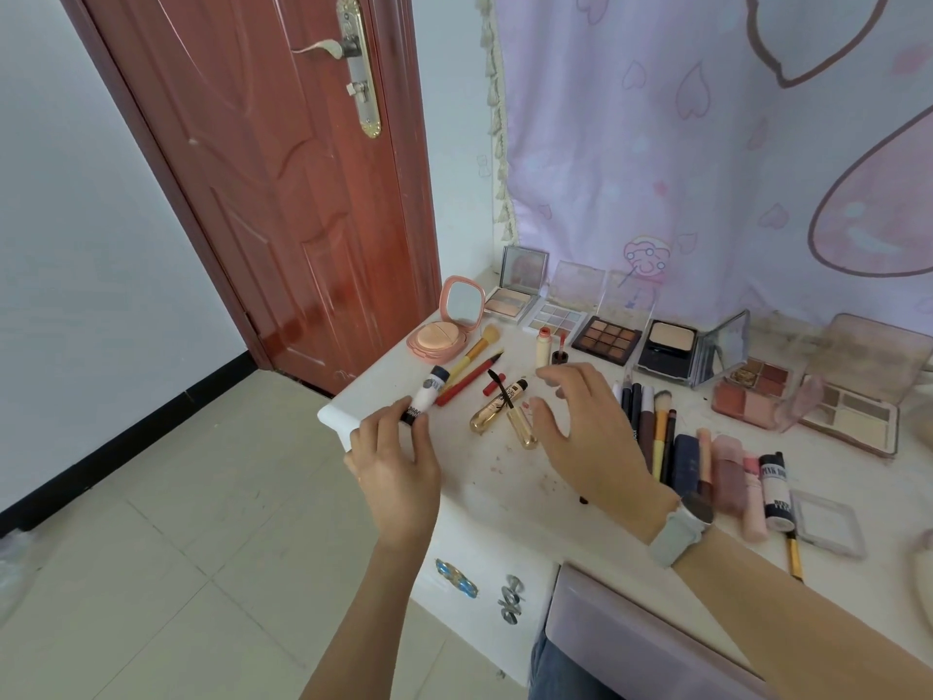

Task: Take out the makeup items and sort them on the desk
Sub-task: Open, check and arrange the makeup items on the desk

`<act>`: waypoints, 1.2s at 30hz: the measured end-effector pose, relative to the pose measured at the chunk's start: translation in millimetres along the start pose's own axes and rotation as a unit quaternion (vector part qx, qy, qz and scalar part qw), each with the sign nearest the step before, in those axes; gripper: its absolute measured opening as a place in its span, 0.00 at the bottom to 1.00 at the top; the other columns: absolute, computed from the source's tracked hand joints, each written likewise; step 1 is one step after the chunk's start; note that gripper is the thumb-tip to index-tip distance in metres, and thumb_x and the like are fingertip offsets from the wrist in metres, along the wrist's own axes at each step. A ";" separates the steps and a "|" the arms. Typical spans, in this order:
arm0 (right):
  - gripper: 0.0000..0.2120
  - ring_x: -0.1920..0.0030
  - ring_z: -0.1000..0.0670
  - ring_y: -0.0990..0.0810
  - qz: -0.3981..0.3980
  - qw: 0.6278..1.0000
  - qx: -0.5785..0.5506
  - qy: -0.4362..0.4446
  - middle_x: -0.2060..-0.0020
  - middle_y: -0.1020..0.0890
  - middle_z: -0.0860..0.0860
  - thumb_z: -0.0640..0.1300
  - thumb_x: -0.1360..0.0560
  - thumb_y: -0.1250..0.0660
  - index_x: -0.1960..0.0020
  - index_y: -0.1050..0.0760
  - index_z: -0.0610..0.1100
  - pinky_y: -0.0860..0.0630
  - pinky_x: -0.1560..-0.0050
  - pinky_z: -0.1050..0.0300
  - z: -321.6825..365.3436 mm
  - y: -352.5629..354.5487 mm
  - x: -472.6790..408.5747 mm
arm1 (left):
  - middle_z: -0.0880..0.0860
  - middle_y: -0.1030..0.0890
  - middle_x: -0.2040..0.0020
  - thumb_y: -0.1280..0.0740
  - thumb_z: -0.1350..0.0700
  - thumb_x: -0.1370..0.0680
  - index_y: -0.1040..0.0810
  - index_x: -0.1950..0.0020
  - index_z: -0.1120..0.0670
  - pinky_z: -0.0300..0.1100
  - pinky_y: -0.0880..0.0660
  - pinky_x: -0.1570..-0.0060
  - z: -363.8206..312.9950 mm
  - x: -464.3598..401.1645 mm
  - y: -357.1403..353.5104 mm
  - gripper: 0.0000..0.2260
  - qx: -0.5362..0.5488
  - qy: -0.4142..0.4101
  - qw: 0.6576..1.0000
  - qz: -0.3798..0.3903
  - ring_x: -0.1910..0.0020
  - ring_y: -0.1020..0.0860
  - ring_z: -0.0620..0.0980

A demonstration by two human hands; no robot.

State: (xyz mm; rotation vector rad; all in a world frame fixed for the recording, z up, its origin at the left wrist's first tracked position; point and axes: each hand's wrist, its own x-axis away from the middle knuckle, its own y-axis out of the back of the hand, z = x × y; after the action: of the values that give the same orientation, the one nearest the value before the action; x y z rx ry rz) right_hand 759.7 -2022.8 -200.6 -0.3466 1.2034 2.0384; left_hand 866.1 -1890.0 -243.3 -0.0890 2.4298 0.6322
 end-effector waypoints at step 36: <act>0.06 0.71 0.52 0.33 0.200 0.917 -0.286 -0.193 0.71 0.28 0.52 0.42 0.21 0.44 0.51 0.32 0.52 0.35 0.70 0.57 -21.7 77.4 12.5 | 0.39 0.26 0.60 0.31 0.49 0.27 0.25 0.43 0.48 0.29 0.30 0.64 -87.7 19.6 5.0 0.14 0.149 -0.175 0.922 0.310 0.62 0.27 0.38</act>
State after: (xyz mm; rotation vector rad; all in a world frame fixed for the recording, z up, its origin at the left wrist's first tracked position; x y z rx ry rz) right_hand 693.5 -2058.1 -169.2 0.0516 0.4375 2.6442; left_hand 800.8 -1924.4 -191.7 0.8753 2.1489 0.4754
